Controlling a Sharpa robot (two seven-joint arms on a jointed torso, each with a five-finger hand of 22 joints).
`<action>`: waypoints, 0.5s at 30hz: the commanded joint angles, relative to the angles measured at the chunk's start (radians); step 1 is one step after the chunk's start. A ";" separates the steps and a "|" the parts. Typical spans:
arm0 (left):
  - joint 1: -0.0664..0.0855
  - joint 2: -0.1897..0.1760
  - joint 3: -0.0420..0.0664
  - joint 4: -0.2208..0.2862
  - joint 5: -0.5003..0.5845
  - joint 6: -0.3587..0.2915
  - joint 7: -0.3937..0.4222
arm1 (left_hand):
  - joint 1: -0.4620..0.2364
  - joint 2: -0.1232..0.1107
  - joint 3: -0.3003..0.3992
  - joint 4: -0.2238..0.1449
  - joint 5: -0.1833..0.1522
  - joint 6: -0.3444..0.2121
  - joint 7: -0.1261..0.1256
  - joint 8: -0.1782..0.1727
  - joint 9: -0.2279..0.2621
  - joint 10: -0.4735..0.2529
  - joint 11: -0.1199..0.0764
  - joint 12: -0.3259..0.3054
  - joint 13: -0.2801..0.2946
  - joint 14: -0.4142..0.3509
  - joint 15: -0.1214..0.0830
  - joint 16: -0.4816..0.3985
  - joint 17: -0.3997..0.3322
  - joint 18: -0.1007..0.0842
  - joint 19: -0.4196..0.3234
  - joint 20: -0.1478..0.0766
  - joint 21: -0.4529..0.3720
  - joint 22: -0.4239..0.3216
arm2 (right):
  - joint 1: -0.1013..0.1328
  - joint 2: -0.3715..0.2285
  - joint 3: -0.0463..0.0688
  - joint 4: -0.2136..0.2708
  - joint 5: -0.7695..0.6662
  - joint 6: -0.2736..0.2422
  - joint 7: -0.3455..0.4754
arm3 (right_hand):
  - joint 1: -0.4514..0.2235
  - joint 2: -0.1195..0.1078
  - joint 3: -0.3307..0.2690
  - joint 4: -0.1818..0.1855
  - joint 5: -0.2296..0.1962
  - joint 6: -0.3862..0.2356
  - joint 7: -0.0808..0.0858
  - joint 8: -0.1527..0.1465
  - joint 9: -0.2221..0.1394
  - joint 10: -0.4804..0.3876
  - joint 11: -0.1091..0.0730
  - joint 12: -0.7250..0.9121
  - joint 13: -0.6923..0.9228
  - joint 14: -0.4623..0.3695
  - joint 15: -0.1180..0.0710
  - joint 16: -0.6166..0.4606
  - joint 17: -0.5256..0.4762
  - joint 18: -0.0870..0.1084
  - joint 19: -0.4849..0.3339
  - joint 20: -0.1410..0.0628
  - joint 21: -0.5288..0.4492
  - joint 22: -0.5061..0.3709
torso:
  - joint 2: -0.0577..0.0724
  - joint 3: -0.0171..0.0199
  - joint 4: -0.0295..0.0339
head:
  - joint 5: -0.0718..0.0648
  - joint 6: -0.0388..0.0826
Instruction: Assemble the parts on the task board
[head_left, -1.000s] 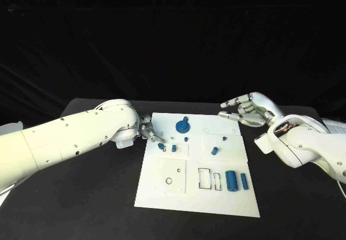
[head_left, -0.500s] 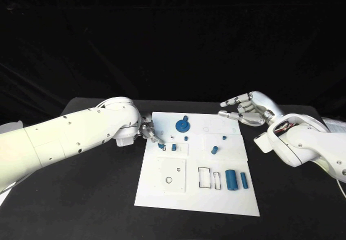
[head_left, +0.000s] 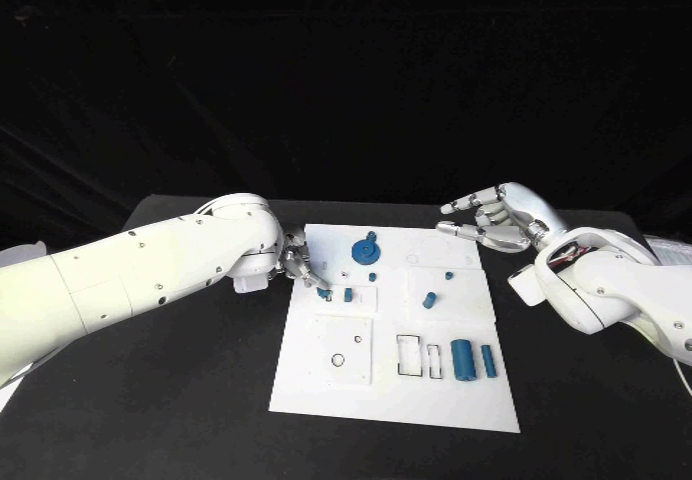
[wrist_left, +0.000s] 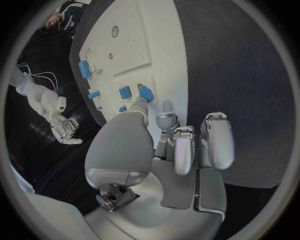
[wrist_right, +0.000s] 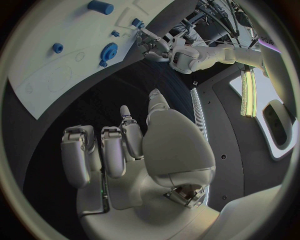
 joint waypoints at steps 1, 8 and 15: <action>-0.008 0.006 -0.007 -0.002 0.015 0.033 0.001 | 0.011 0.005 0.009 0.000 0.001 0.007 0.002 -0.006 -0.064 0.001 0.004 0.004 0.002 0.107 0.008 0.003 0.263 0.010 0.033 0.009 0.007 0.132 | -0.001 0.001 0.000 0.000 -0.006 0.012 0.002 | 0.006 0.007 -0.007 -0.001 -0.002 -0.003 -0.001 0.000 0.001 -0.008 0.000 -0.001 0.109 0.083 0.003 -0.006 0.164 0.013 0.061 0.004 -0.005 0.185 | 0.001 0.0001 -0.0001 | -0.001 0.001; -0.008 0.006 -0.008 -0.006 0.031 0.008 0.003 | 0.008 0.007 0.008 0.003 0.001 0.009 0.003 -0.008 -0.068 0.002 0.005 0.004 0.002 0.107 0.008 0.003 0.263 0.010 0.033 0.009 0.006 0.132 | -0.001 0.002 0.000 0.000 -0.006 0.012 0.001 | 0.007 0.010 -0.007 -0.001 -0.001 -0.003 -0.001 0.000 0.002 -0.008 0.000 -0.001 0.109 0.083 0.002 -0.006 0.164 0.014 0.061 0.004 -0.005 0.185 | 0.000 -0.0003 -0.0004 | -0.002 0.002; -0.008 0.003 -0.008 -0.012 0.083 -0.011 0.006 | -0.022 -0.007 -0.014 0.006 0.000 0.013 0.005 -0.016 -0.084 0.003 0.006 0.008 0.002 0.107 0.009 0.003 0.263 0.011 0.033 0.010 0.004 0.132 | -0.001 0.002 0.000 -0.002 -0.006 0.012 0.001 | 0.007 0.010 -0.007 -0.001 -0.001 -0.003 -0.001 0.000 0.002 -0.008 0.000 -0.001 0.109 0.083 0.002 -0.006 0.164 0.014 0.061 0.004 -0.005 0.185 | 0.000 0.0000 -0.0006 | -0.005 0.001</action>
